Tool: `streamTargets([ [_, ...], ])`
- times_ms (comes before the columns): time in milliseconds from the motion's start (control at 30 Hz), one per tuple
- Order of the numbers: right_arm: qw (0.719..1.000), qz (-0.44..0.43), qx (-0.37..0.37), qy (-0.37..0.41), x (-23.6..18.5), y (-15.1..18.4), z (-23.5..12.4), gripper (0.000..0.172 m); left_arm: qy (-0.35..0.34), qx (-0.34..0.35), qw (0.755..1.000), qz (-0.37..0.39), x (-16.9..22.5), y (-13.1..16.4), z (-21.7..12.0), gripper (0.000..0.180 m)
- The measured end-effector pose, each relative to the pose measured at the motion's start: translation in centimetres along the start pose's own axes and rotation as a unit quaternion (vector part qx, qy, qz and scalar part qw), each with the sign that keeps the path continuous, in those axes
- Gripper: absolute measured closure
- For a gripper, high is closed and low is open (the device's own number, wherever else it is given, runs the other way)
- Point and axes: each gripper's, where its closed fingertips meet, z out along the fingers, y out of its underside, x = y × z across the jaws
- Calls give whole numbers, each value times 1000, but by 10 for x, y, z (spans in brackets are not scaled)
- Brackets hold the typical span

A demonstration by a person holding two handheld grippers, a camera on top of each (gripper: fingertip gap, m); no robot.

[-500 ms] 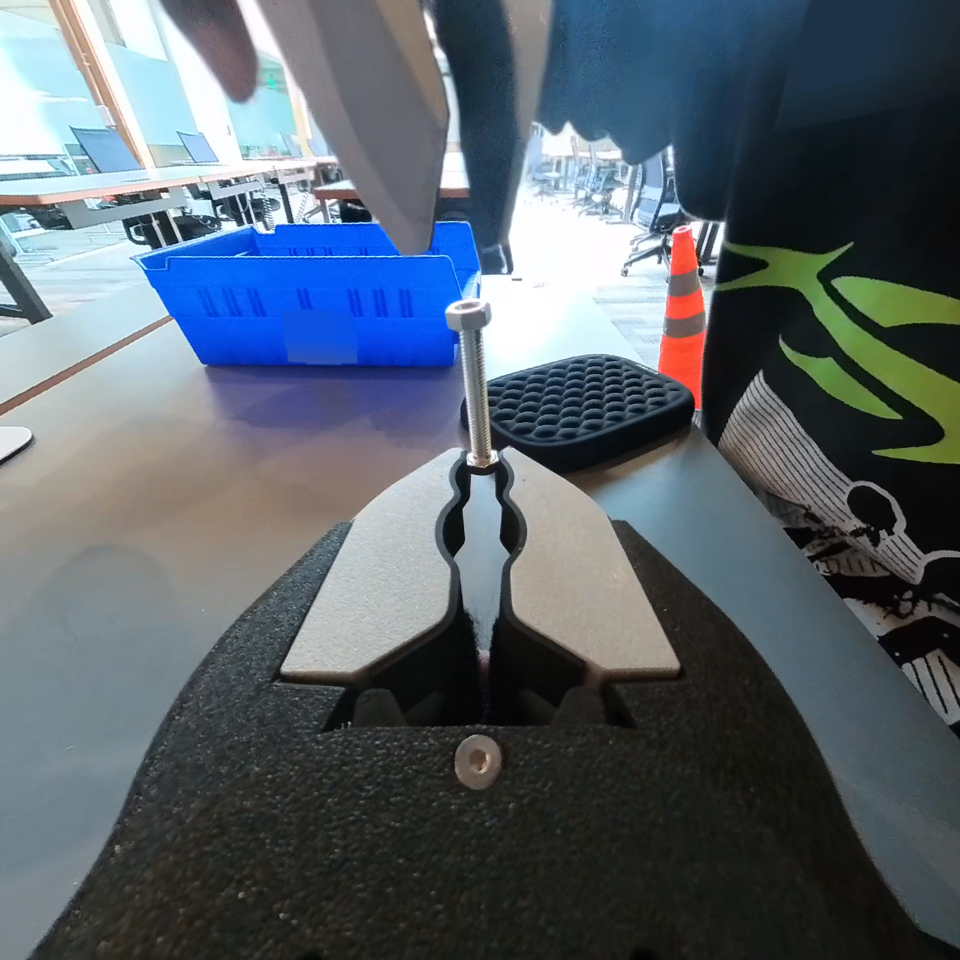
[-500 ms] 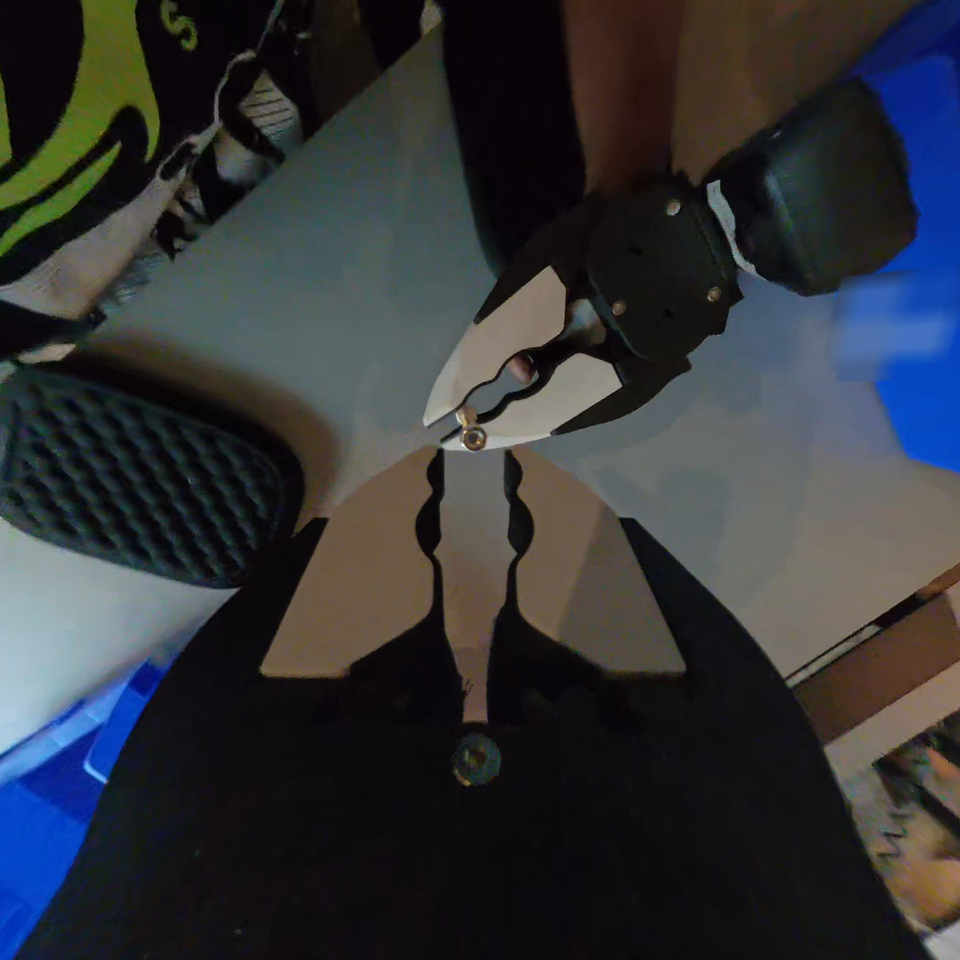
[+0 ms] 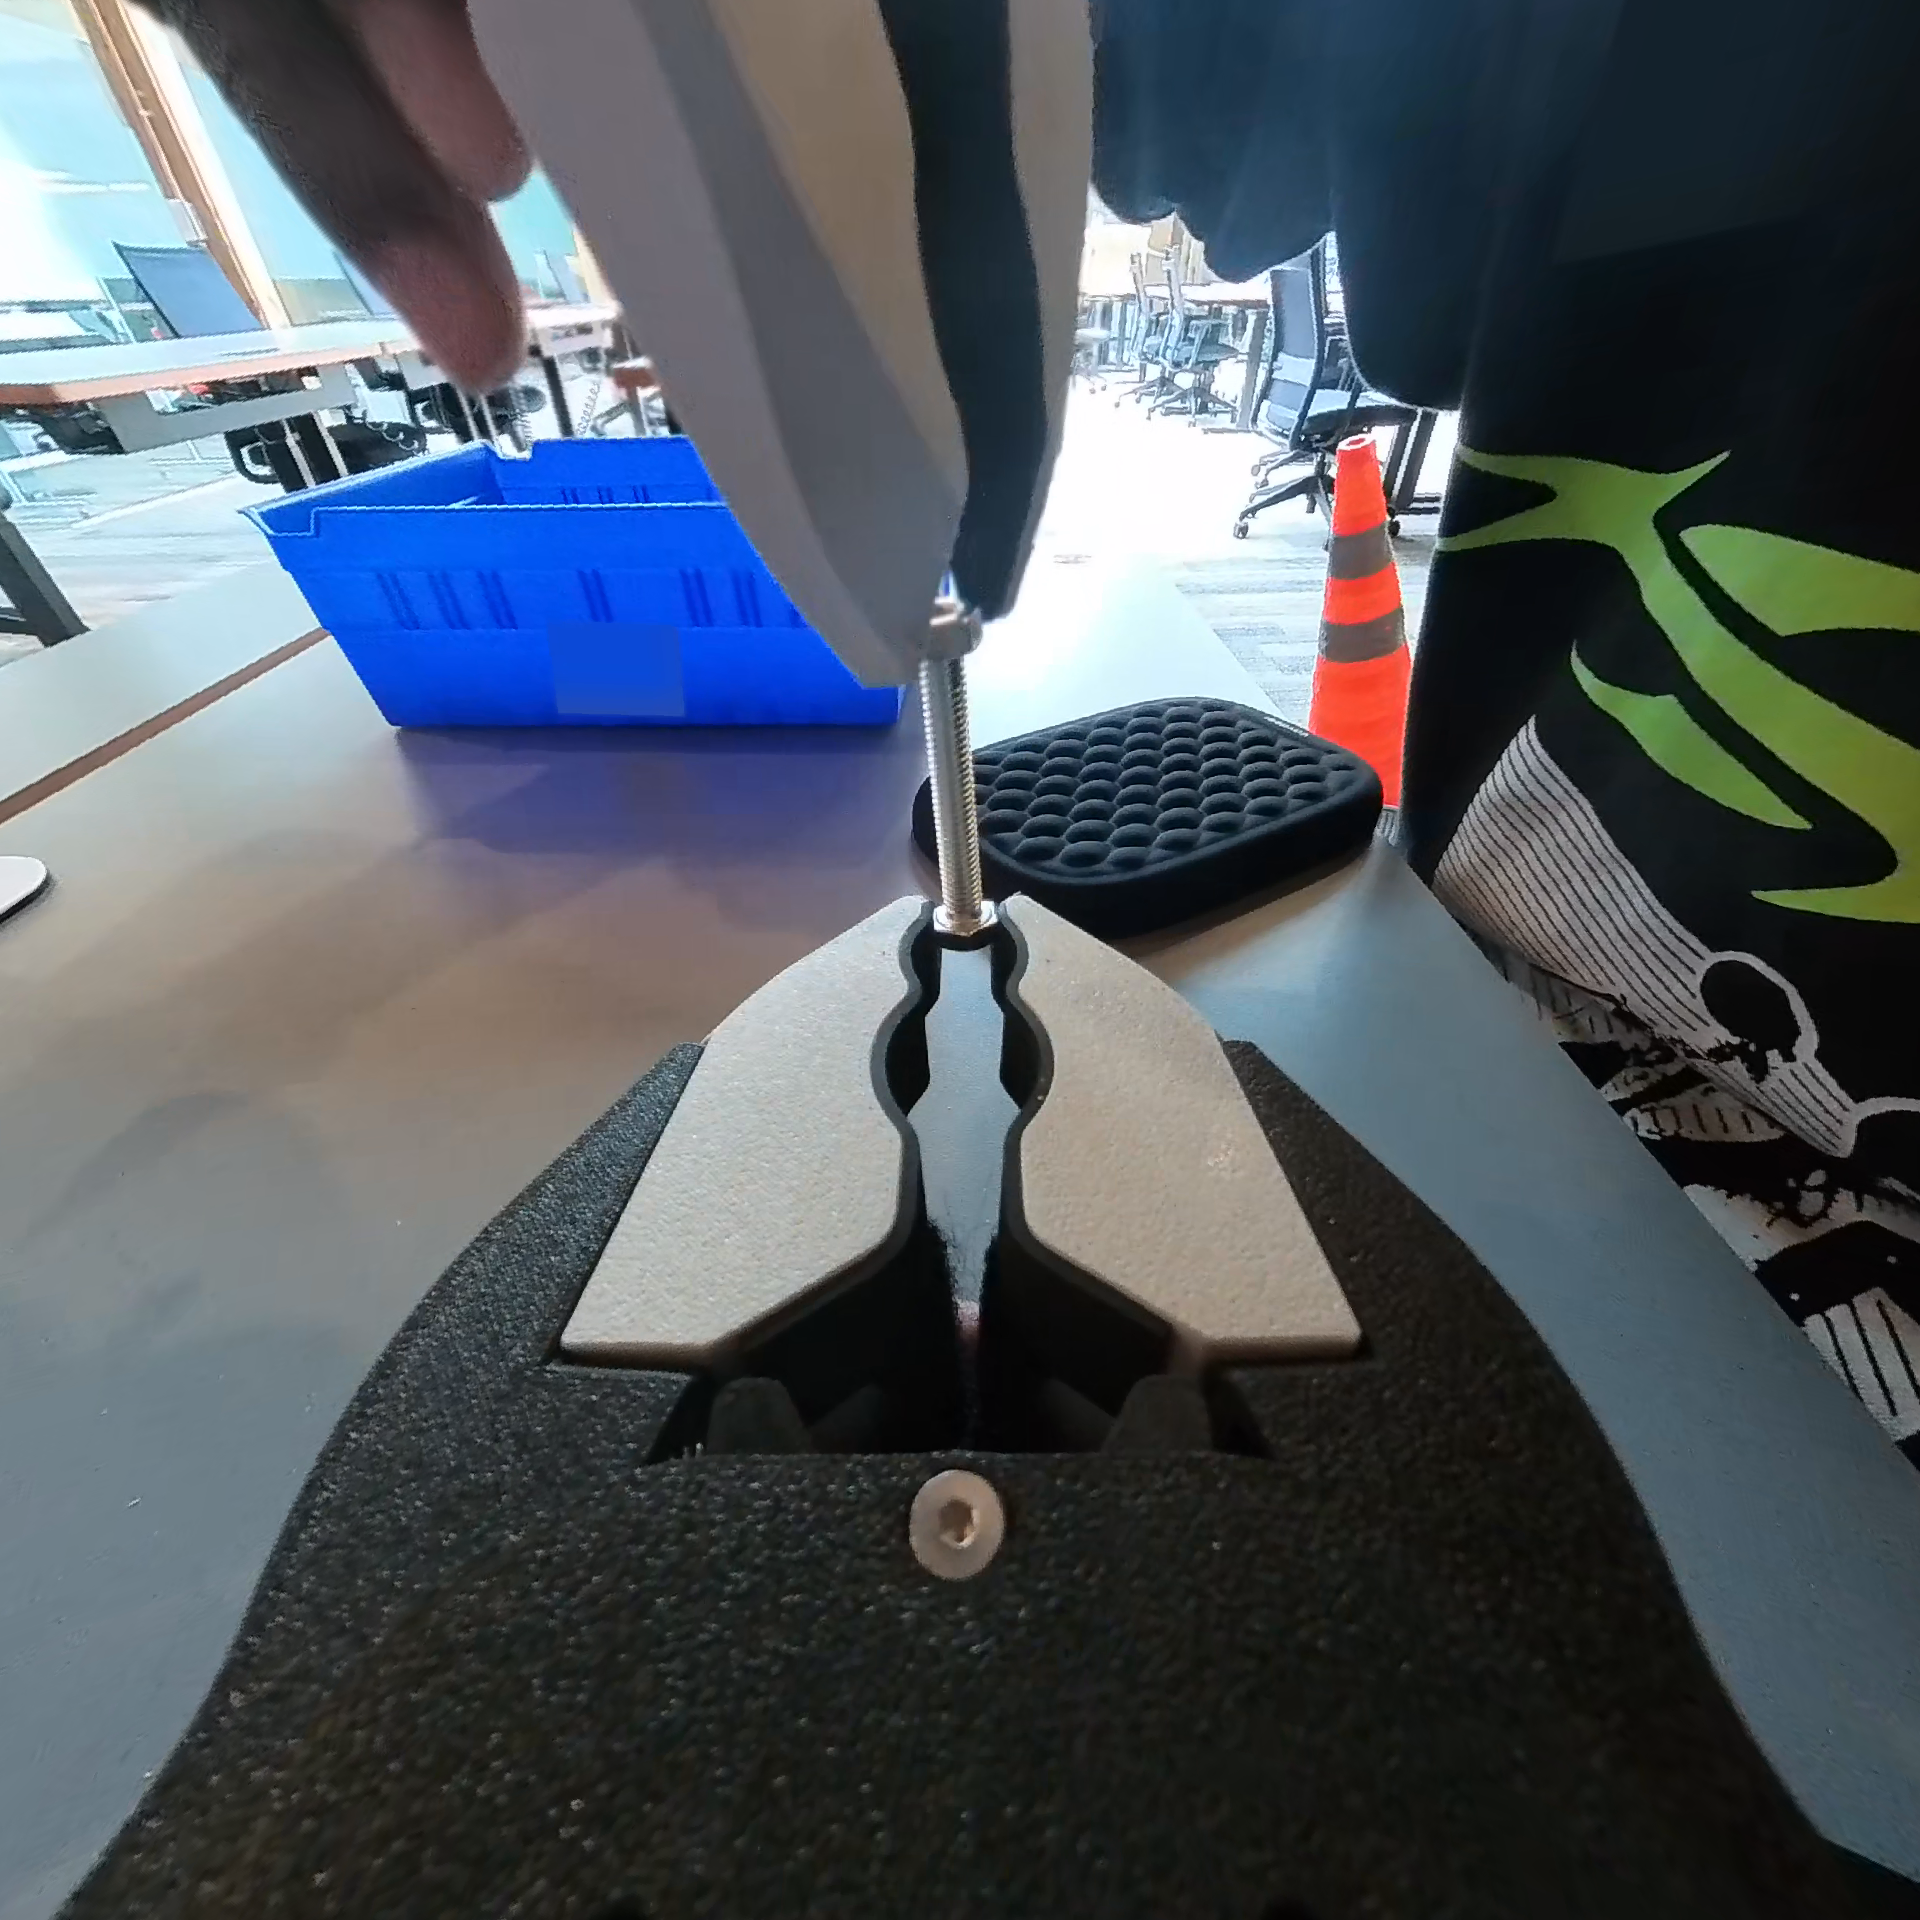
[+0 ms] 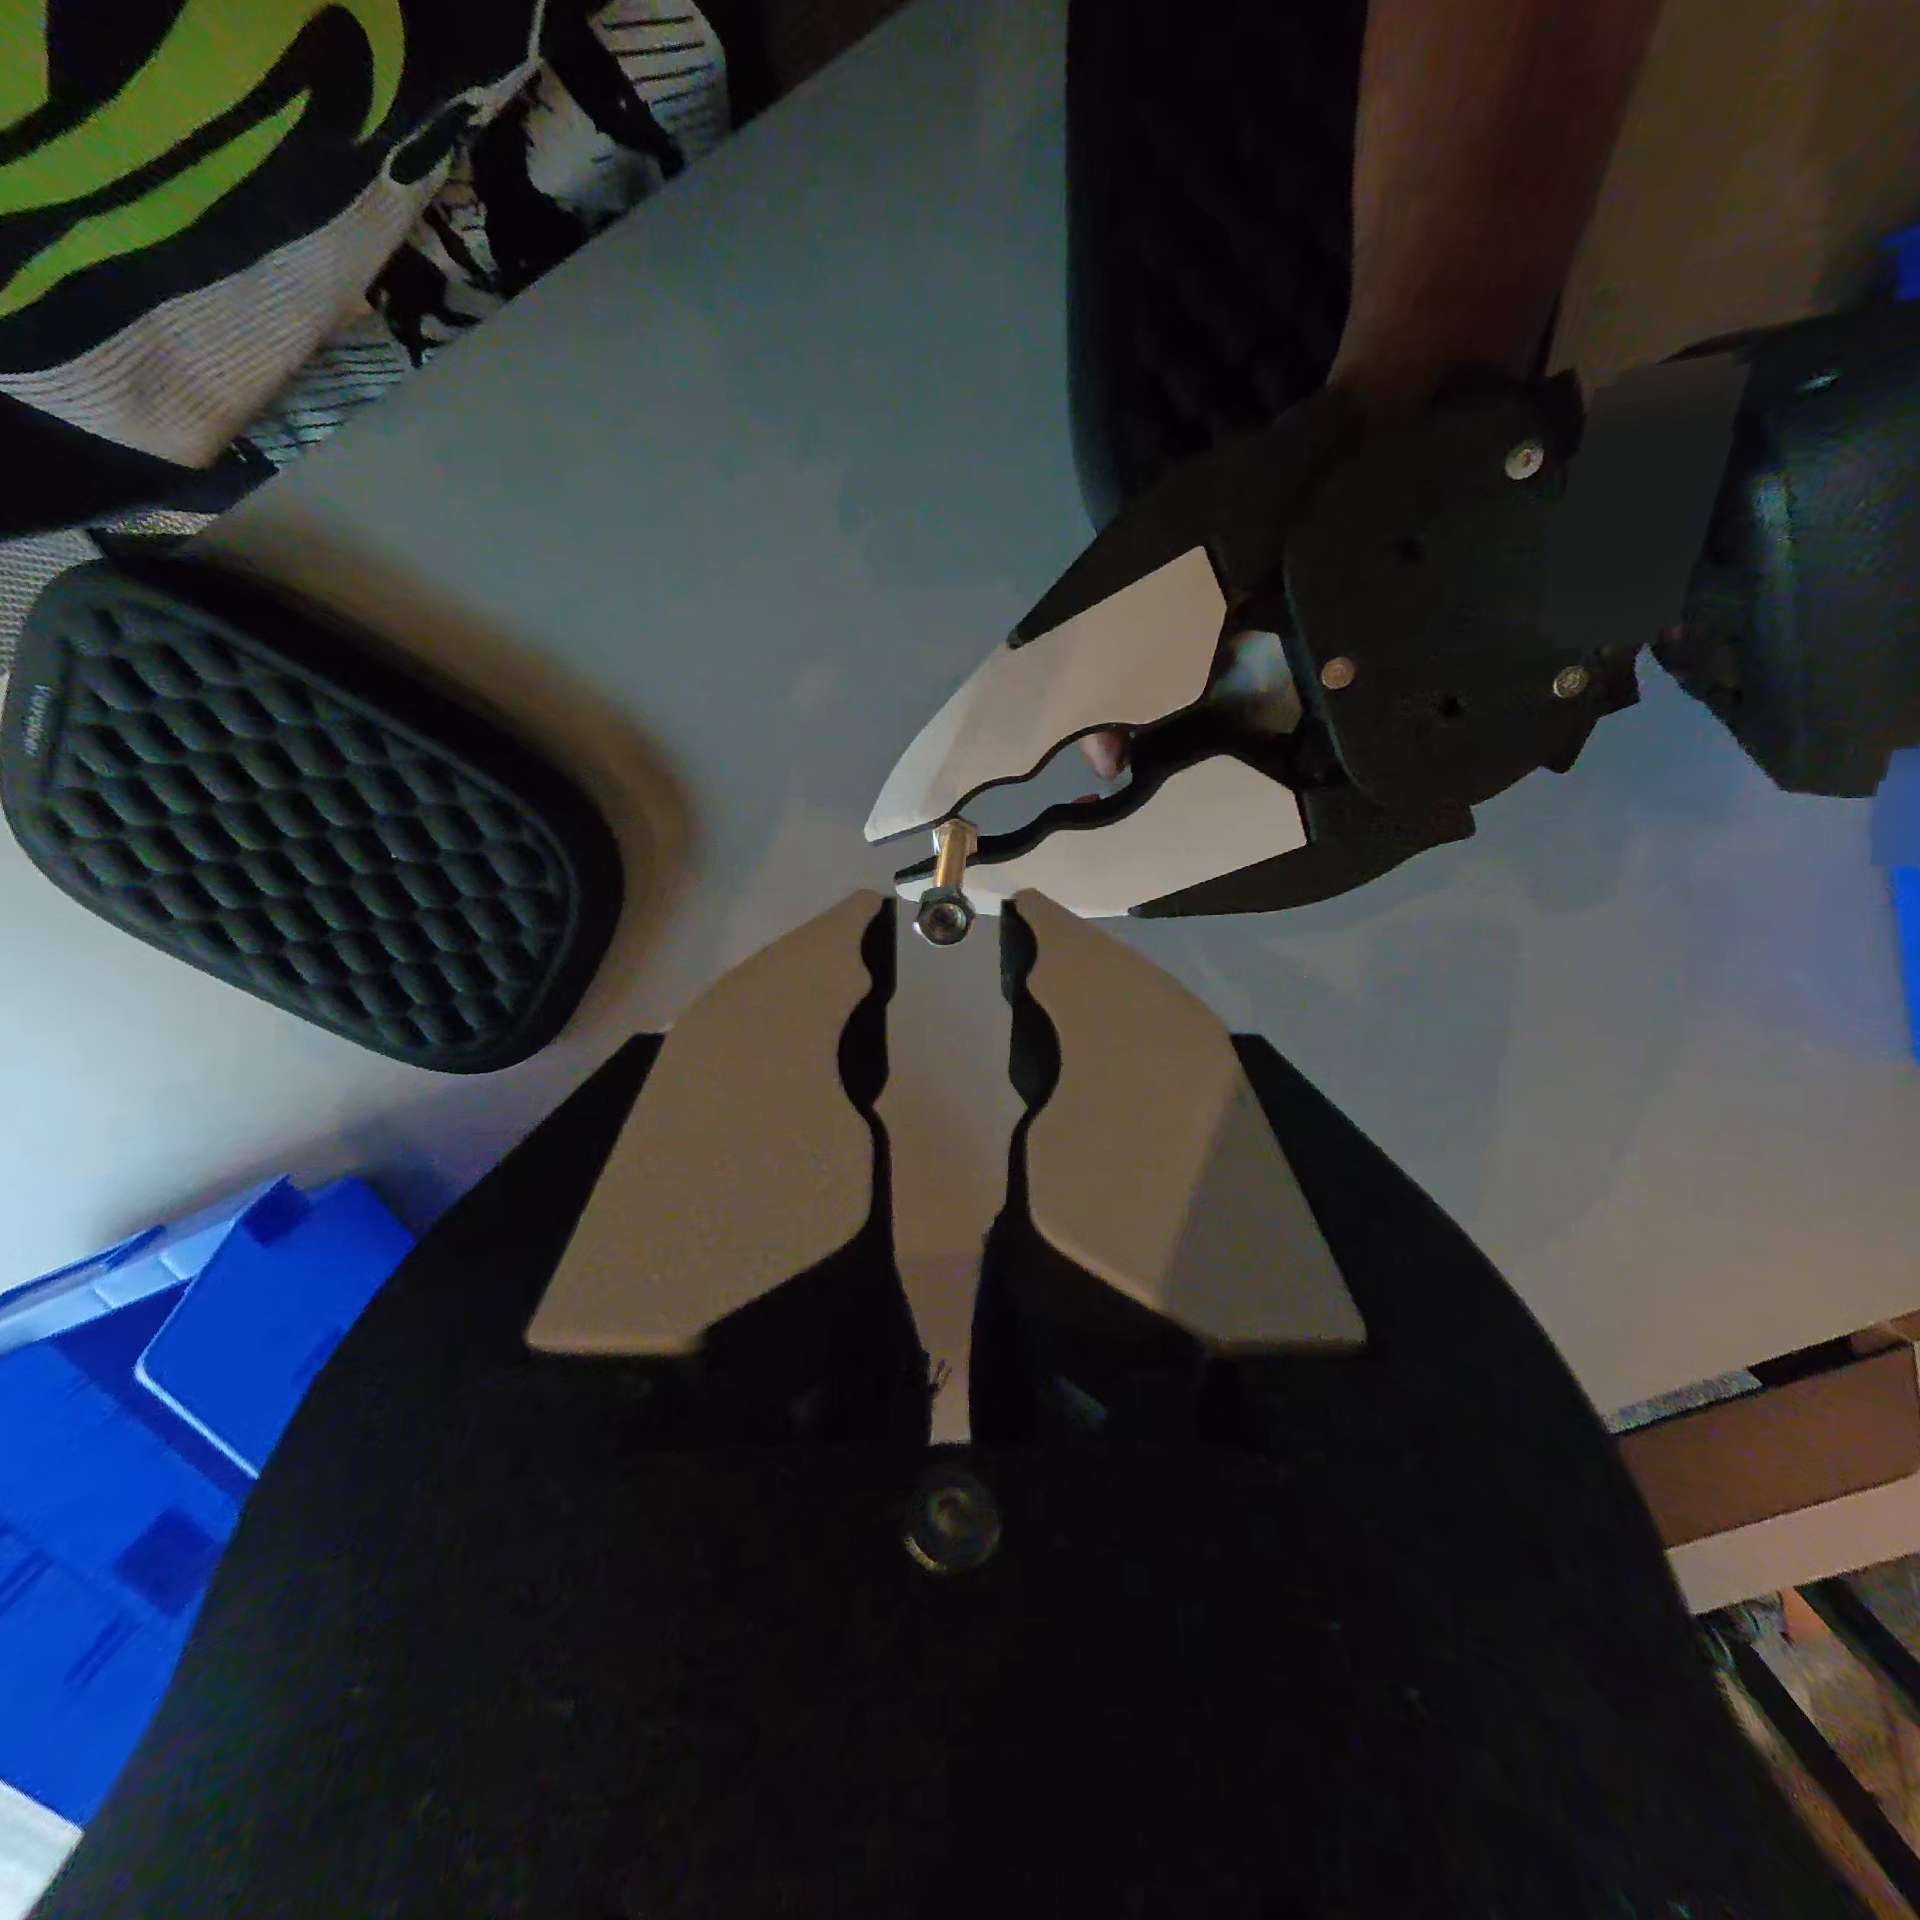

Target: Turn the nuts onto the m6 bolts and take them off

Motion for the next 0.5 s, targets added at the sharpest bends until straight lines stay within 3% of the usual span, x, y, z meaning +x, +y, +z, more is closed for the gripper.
streamTargets([
  [267,1000,5,-12,7,0,2,1,161,-2,2,1000,-4,-1,0,0,172],
  [500,994,61,-61,66,10,9,-3,162,-15,18,999,-27,-8,-4,-4,172],
])
